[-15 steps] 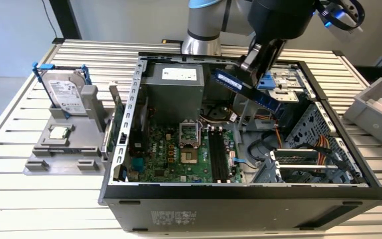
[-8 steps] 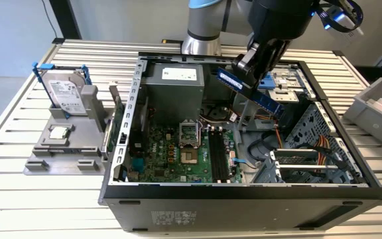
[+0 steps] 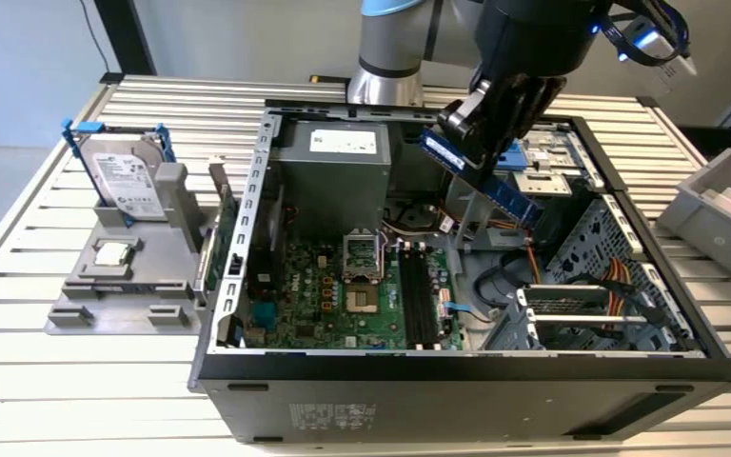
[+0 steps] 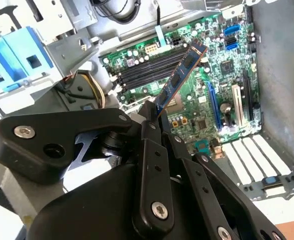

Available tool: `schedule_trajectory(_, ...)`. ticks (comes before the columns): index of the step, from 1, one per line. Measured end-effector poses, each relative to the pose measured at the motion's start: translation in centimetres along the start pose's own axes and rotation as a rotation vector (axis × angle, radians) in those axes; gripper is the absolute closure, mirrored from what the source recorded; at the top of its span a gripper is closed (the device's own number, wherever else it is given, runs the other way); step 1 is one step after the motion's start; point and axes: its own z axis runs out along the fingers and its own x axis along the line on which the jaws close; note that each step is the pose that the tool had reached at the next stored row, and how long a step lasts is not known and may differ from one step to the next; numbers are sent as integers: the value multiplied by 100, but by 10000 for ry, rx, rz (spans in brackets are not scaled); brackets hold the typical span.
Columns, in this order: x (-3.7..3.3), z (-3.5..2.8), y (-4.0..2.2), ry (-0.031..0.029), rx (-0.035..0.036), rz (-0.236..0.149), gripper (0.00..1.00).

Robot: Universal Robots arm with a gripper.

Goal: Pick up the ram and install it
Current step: 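Insert the ram into the slot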

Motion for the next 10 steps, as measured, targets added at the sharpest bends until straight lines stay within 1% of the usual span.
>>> schedule_trajectory(10,0,4,0,-43,33,1372,100)
